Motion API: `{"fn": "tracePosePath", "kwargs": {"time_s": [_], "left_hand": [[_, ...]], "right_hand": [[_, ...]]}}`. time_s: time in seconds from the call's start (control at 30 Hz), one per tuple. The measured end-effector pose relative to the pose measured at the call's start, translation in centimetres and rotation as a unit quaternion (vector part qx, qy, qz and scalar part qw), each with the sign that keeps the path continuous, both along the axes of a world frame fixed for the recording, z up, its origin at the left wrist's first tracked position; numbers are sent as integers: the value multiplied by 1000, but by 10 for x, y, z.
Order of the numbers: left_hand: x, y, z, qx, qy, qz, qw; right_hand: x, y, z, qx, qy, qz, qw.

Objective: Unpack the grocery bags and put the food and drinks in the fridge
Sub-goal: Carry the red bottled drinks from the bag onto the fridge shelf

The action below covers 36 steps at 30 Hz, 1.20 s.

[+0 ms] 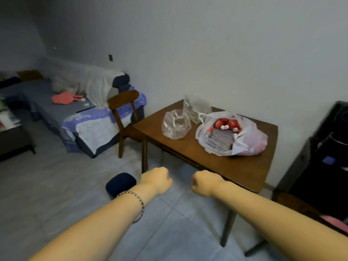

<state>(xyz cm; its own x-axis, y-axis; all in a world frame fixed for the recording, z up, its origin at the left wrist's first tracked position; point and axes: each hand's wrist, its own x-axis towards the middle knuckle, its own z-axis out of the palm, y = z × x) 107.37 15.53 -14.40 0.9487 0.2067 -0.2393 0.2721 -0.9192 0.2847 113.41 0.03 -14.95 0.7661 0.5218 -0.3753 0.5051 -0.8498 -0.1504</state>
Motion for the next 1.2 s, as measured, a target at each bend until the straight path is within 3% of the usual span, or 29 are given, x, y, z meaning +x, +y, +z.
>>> {"fn": "tracePosePath", "kwargs": {"time_s": [0.4,0.6,0.83,1.0,1.07,1.2], "left_hand": [[288,-34,-10,23,4,-239,971],[417,-53,-36,-30,12,-293,956],[517,-81,-96,-83,46,-277,956],[564,-94,-120,-77,75,-264,958],[582,-97,-128,-83,97,-266,955],[605,-104,-135,-100,125,-291,943]], "right_hand": [[242,-55,-14,46,-22,-254,966],[340,-82,-52,98,-48,-341,934],[452,-99,-126,-67,2,-184,981],[499,-118,-169,-294,67,-77,950],[509,-127,-180,-319,76,-55,943],[518,-145,-190,-251,60,-39,965]]}}
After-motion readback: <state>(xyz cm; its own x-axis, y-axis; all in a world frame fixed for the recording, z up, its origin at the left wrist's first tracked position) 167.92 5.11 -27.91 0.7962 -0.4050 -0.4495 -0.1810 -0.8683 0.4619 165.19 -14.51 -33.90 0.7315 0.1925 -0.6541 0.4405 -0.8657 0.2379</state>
